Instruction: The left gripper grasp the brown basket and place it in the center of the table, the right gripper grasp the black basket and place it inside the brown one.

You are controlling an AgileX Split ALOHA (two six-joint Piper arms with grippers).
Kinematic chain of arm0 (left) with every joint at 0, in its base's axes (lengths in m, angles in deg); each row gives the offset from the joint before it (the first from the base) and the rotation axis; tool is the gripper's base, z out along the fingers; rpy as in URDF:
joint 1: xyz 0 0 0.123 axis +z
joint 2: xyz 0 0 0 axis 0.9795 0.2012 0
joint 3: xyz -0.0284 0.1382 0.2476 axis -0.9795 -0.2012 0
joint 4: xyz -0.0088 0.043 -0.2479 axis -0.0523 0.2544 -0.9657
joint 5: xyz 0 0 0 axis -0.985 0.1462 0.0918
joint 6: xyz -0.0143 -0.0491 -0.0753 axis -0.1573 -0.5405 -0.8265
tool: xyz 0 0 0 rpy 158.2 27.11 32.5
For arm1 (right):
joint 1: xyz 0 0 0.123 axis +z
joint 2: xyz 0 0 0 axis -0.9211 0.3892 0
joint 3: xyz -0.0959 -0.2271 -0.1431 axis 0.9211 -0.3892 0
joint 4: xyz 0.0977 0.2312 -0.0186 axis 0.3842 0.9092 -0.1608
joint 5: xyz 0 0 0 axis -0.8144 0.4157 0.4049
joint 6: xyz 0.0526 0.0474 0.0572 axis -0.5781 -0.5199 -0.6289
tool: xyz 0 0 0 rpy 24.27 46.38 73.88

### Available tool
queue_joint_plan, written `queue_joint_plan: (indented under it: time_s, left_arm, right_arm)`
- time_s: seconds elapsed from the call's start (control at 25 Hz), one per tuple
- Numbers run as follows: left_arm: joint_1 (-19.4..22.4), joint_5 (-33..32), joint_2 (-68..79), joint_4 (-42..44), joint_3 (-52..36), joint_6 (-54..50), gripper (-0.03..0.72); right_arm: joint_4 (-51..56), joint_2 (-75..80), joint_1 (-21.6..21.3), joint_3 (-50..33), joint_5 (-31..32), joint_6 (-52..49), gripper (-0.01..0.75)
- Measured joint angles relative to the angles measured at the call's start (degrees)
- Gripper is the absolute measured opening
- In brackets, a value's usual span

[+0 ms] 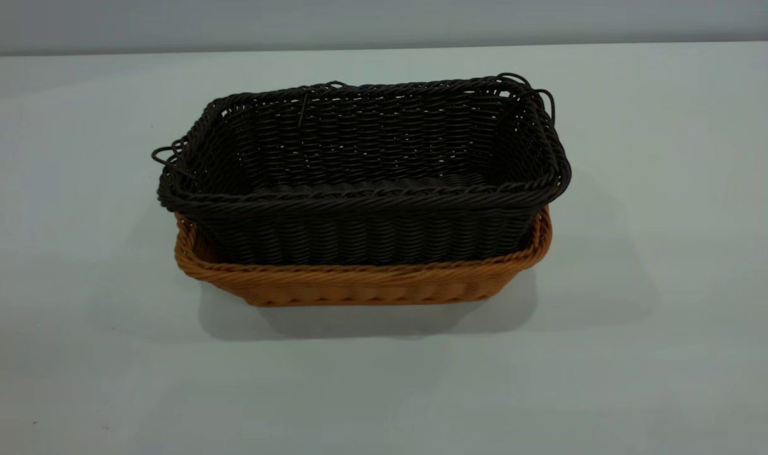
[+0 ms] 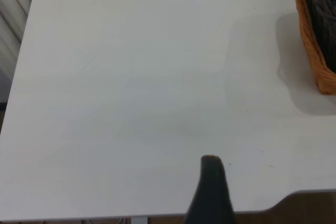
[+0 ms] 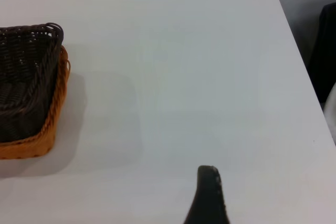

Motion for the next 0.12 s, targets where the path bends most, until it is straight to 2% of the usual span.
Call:
queue_joint_plan:
  time_s: [0.12]
  left_arm:
    - [0.0,0.0,0.0,0.0,0.0,0.0,0.539]
  right_arm:
    - [0.0,0.0,0.0,0.0,0.0,0.0,0.511]
